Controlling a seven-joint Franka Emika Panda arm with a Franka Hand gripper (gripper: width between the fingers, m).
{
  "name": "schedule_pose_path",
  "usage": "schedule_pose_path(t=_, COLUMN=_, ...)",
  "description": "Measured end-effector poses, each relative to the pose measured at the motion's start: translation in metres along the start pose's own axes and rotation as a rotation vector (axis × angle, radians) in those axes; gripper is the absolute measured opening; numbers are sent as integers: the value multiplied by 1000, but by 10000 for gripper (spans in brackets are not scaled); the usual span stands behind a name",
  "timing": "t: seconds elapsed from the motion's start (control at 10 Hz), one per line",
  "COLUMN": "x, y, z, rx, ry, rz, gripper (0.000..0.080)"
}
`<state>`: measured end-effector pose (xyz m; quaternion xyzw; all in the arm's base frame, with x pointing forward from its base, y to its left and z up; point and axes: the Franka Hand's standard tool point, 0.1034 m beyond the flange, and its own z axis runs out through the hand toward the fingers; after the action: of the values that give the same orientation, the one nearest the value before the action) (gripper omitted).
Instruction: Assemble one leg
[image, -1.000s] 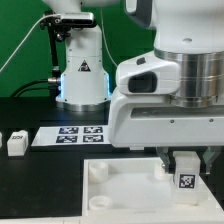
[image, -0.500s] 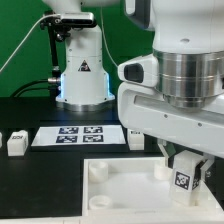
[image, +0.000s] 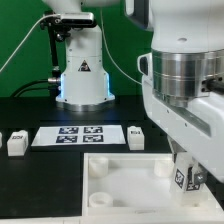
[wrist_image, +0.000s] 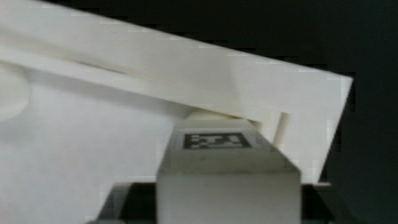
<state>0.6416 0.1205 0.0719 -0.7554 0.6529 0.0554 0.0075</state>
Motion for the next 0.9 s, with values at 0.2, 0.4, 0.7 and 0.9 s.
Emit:
schedule_pose_path(t=0.2, x=0, y=-1, z=0, rx=5, ry=-1, rz=152, gripper=294)
schedule_pose_path(t=0.4, x=0, y=-1, z=0, rx=3, ry=-1, rz=142, gripper=400)
schedule_pose_path(t=0.7, x=-3, y=0, z=1, rx=0, ry=-3, rz=89, gripper=625)
schedule_pose_path(t=0.9, x=-3, y=1, z=3, rx=-7, ry=0, rz=-208, gripper=642)
